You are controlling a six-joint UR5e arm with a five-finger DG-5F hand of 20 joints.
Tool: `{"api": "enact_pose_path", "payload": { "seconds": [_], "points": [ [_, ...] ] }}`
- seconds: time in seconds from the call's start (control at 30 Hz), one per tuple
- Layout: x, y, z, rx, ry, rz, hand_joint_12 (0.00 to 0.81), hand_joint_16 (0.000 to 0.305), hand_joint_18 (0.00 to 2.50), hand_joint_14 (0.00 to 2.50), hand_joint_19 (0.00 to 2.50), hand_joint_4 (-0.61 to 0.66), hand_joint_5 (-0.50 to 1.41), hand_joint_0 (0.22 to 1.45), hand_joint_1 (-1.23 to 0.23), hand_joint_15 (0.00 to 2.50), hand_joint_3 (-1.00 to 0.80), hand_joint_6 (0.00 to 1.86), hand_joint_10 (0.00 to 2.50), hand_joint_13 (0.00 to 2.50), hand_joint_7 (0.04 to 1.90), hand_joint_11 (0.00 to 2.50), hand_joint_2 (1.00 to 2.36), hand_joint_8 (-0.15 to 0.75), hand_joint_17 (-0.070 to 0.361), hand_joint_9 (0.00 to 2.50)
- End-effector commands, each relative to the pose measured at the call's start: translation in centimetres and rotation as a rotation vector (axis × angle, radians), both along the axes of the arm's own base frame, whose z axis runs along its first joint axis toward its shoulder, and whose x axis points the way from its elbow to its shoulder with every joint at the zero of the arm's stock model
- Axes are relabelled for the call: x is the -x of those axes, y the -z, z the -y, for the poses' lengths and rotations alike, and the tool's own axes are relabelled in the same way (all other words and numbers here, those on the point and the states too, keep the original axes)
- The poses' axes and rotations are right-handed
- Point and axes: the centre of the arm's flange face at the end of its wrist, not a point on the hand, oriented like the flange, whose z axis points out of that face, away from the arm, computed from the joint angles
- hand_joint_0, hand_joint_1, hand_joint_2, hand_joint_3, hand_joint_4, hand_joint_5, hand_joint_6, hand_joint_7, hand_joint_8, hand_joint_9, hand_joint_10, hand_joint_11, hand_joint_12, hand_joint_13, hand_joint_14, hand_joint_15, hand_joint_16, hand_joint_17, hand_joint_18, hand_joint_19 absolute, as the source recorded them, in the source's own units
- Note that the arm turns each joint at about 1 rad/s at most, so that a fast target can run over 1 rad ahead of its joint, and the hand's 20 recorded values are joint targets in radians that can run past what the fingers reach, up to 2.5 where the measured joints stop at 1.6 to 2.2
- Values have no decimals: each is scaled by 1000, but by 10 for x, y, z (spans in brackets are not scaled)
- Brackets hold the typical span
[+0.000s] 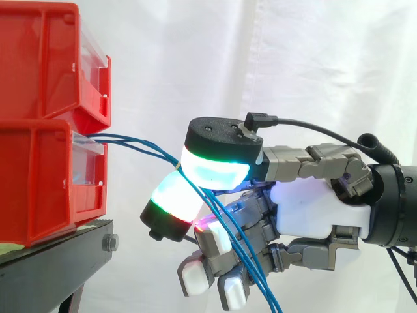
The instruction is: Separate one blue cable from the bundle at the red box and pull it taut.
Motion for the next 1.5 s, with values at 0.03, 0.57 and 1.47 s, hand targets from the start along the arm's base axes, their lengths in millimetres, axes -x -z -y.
{"api": "enact_pose_path", "payload": {
  "seconds": [0.03, 0.57, 1.47],
  "points": [
    [0, 0, 0, 0, 0, 0, 430, 57, 975, 18, 600, 190, -83, 635, -474, 546, -123, 540, 25, 956, 1506, 828, 1022, 378, 128, 1082],
    [0, 0, 0, 0, 3, -3, 440, 56, 987, 18, 566, 237, -145, 617, -530, 536, -121, 773, 25, 966, 1313, 879, 1031, 425, 126, 1059],
    [0, 1, -3, 0, 6, -6, 426, 55, 975, 18, 581, 116, -171, 632, -668, 540, -231, 844, 26, 979, 1327, 945, 1021, 394, 123, 1109]
  ]
}}
